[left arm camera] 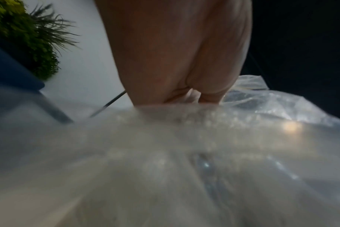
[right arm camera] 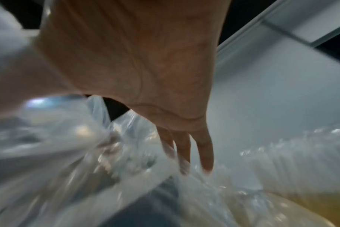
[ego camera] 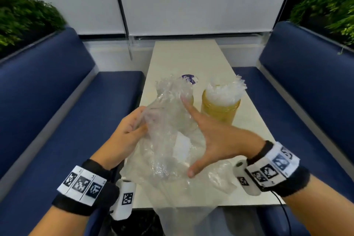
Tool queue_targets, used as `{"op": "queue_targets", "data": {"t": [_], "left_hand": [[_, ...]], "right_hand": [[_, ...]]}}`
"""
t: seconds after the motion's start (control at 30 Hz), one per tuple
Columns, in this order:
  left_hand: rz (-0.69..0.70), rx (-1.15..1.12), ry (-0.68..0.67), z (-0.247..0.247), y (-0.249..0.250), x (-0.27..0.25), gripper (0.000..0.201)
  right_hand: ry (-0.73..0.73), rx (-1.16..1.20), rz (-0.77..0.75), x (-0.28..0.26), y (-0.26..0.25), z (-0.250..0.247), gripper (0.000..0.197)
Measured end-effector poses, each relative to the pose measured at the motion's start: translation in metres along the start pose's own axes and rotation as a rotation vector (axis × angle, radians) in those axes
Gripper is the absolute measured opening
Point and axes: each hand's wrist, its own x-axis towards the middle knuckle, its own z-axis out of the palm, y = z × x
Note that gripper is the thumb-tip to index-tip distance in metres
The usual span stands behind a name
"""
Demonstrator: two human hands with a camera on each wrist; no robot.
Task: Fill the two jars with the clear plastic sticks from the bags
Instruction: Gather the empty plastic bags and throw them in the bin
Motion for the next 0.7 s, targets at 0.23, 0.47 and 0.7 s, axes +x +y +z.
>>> {"op": "queue_targets", "data": {"t": [0.23,0.47,0.7], "left_hand": [[-0.113,0.056,0.0,-0.011,0.0,-0.005,0.026],[-0.21,0.225,-0.104,-0.015,-0.001,-0.011,0.033],[-0.078,0.003,0.105,-0.029,-0.001,-0.016,0.026]], "right_hand": [[-0.001,0.117,-0.035,0.029,0.032,0.019,0.025],[-0.051,0.127,0.032,0.025,0.028,-0.006,0.014],[-0.271,0.078,0.135,0.006,0.035,-0.014,0.09]]}}
